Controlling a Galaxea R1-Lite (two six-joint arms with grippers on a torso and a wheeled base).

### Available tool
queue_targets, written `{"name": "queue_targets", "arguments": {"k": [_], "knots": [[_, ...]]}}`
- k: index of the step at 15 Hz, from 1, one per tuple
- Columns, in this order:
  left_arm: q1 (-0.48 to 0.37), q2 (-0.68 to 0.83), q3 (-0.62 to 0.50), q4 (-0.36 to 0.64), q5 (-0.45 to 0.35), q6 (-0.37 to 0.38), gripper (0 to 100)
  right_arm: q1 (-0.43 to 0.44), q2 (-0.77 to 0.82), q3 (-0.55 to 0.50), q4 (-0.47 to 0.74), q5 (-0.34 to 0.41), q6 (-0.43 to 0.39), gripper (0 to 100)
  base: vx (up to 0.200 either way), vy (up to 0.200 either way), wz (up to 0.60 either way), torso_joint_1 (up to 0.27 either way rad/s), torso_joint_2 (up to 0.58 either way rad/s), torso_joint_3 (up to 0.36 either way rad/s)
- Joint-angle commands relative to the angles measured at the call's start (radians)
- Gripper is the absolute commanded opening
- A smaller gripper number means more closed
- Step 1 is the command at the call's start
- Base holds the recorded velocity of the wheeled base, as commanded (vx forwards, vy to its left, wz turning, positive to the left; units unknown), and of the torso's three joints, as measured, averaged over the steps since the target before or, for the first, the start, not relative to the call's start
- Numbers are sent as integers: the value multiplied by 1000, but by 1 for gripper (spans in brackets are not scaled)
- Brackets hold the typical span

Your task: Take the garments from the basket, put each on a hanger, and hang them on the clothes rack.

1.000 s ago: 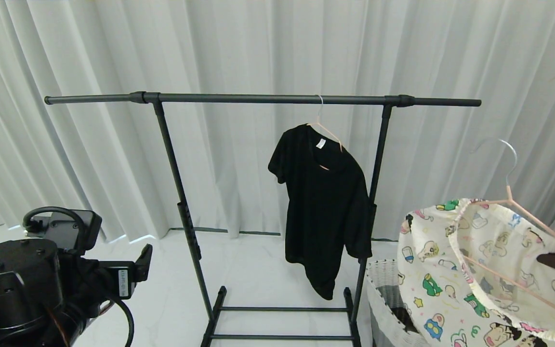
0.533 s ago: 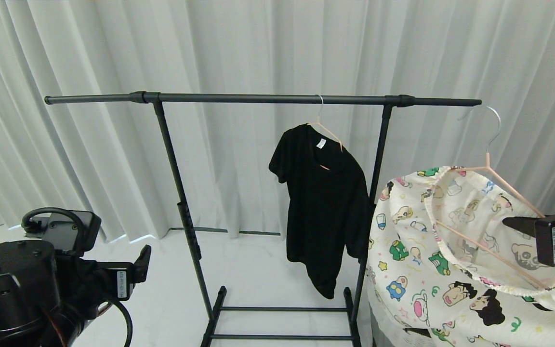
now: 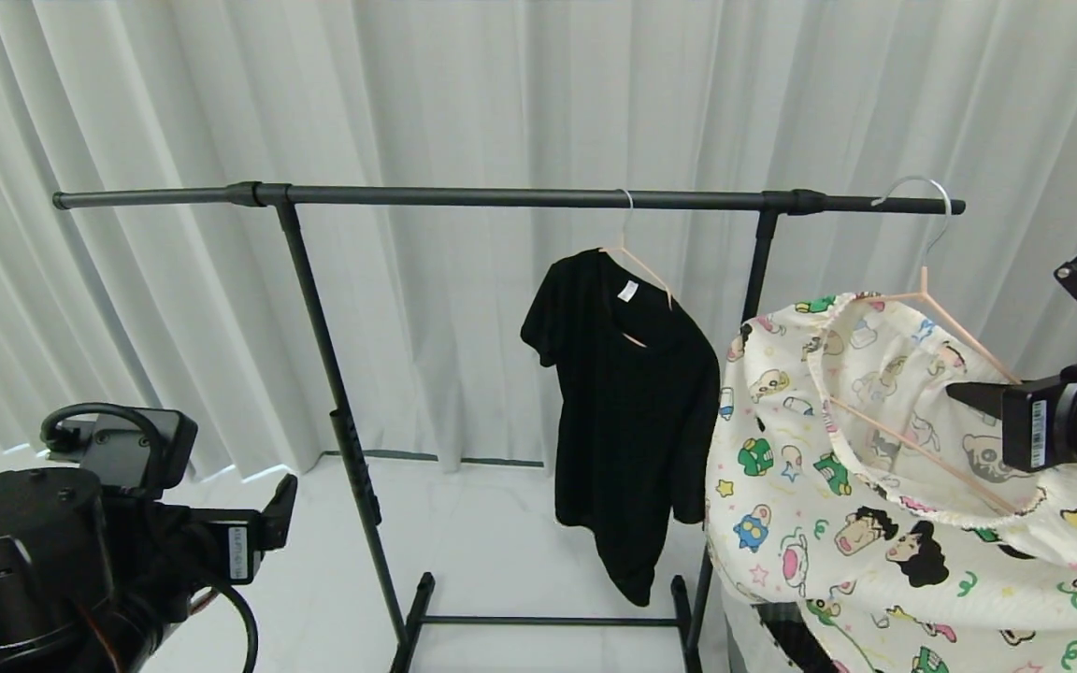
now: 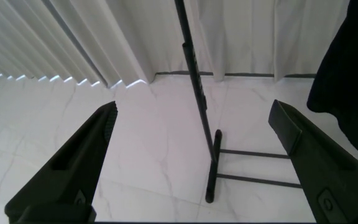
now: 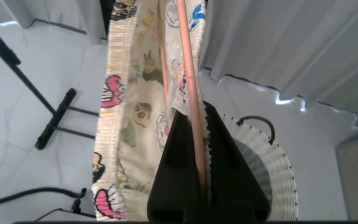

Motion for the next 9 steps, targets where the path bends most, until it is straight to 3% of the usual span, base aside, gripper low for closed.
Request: {"name": "queue_targets", "arguments": {"k": [1,9], "knots": [[-3,0,0,0,0,0,100,1,6,-1,1,0,-1,0,200,0,0,2,2,2],[-4,1,1,0,1,0,100,59,20,-34,1,31,1,0,200,0,0,1,2,0]]}}
